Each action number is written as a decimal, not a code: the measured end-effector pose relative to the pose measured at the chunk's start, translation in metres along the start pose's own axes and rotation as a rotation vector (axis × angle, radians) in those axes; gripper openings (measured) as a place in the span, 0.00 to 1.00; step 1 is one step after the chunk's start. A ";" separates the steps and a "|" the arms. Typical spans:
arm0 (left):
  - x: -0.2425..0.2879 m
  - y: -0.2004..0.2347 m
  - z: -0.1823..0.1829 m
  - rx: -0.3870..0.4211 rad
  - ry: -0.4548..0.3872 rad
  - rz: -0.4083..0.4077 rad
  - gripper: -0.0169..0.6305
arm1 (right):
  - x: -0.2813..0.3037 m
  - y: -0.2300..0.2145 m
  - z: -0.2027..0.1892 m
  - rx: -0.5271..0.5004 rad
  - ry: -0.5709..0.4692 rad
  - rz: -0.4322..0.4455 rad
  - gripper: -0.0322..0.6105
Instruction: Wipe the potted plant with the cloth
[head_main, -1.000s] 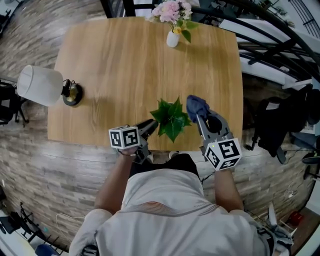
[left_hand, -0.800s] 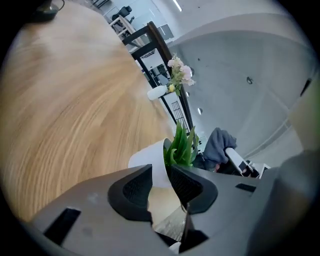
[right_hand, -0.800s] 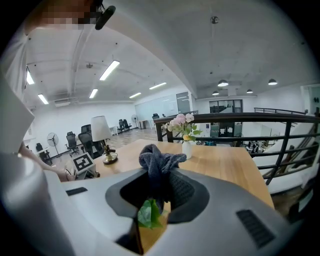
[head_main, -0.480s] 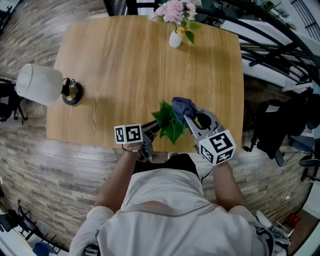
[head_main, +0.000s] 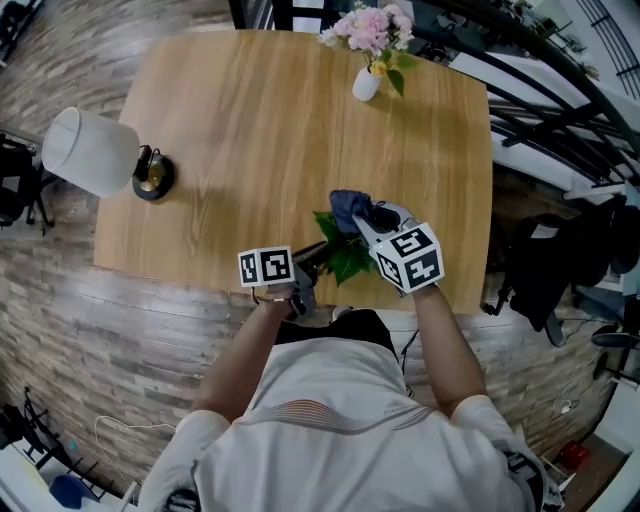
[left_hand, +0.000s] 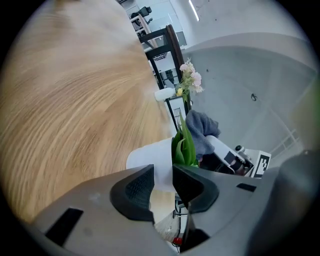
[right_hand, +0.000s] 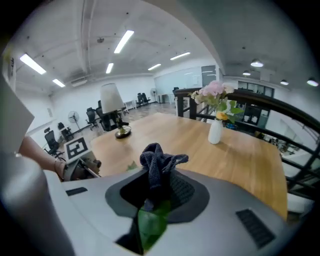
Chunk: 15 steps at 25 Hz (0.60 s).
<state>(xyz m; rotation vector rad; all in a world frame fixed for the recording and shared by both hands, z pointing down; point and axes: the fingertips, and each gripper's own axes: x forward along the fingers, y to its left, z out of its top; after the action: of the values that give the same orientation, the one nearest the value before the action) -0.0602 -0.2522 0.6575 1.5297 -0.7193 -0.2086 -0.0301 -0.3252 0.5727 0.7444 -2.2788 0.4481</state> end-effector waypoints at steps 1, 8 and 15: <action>-0.001 0.000 0.000 -0.001 -0.003 0.000 0.20 | -0.004 -0.011 -0.003 0.001 -0.001 -0.046 0.26; -0.002 0.002 0.001 0.001 0.001 0.007 0.20 | -0.069 -0.043 0.014 0.132 -0.209 -0.187 0.26; -0.003 0.002 0.002 0.013 0.006 0.018 0.20 | -0.071 -0.009 -0.026 0.475 -0.206 0.005 0.26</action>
<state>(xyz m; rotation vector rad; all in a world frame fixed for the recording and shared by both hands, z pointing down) -0.0641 -0.2520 0.6587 1.5356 -0.7305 -0.1863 0.0314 -0.2919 0.5424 1.0569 -2.3885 0.9755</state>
